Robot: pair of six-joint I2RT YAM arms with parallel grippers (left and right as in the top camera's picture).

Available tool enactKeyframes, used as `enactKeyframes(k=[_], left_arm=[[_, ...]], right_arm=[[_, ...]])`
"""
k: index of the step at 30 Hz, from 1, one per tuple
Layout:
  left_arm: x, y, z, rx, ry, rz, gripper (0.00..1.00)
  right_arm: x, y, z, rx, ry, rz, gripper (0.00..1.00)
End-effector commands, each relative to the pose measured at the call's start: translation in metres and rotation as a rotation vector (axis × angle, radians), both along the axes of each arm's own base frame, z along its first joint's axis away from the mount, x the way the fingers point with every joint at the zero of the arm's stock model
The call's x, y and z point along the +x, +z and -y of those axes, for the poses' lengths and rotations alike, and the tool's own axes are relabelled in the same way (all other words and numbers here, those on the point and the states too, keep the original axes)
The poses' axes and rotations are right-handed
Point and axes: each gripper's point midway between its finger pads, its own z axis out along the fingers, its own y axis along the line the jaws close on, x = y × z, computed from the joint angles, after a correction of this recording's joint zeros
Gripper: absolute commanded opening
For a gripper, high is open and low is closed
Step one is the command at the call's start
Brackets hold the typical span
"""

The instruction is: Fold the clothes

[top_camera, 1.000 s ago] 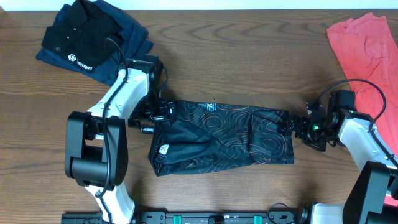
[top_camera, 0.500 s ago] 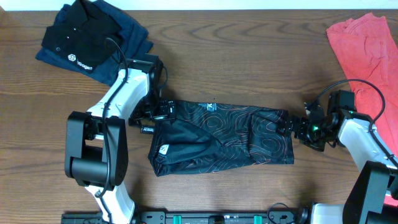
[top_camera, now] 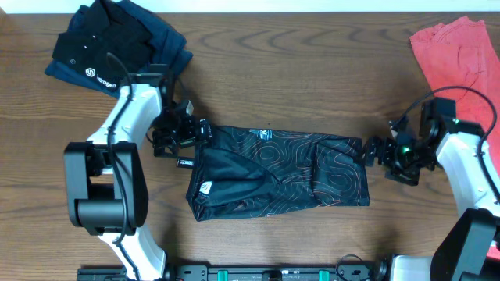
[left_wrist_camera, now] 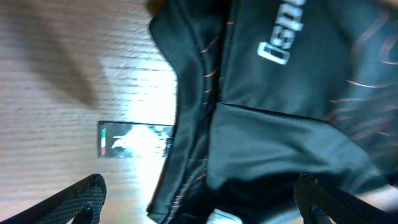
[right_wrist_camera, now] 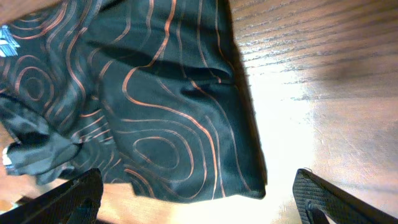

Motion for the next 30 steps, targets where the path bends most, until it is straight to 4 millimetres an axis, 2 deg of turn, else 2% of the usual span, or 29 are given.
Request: enactKeyframes(k=[1,5,12,22,30], left_arm=[[-0.001,0.008,0.012,-0.114,-0.035,0.024,0.98],[-0.009,0.002,0.011,-0.125,-0.096,0.026,0.98],[-0.021,-0.012,0.010,-0.127,-0.094,0.003,0.98],[-0.021,-0.022,-0.002,-0.127,-0.045,-0.021,0.98],[-0.031,-0.033,-0.001,-0.128,-0.043,-0.043,0.98]], right_arm=[[0.004,0.010,0.001,-0.008,0.004,0.009,0.96],[0.002,0.011,-0.001,0.004,0.017,0.006,0.95],[0.003,0.014,-0.008,0.048,0.047,0.024,0.95],[0.003,0.016,-0.008,0.045,0.050,0.031,0.92],[0.013,0.042,-0.005,0.023,0.052,0.122,0.93]])
